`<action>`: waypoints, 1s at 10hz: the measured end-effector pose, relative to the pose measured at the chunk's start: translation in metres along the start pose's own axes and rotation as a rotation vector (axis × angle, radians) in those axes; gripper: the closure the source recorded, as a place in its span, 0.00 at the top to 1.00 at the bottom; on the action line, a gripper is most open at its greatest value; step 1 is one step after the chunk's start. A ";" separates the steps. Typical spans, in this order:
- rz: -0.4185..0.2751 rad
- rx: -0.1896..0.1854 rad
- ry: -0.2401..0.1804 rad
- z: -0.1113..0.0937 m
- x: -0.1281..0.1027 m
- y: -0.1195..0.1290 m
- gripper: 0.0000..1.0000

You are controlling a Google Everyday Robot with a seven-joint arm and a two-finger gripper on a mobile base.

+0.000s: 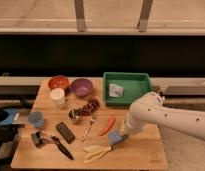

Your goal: Place sponge in metal cup

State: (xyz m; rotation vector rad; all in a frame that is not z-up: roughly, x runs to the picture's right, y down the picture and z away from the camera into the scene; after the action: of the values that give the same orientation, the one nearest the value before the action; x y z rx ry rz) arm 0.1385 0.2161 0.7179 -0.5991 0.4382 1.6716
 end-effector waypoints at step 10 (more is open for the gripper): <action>-0.103 0.071 -0.157 -0.087 -0.072 0.090 0.00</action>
State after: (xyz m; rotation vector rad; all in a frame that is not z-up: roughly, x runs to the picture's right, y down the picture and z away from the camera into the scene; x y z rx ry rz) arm 0.0710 0.0918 0.6893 -0.4274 0.3453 1.5851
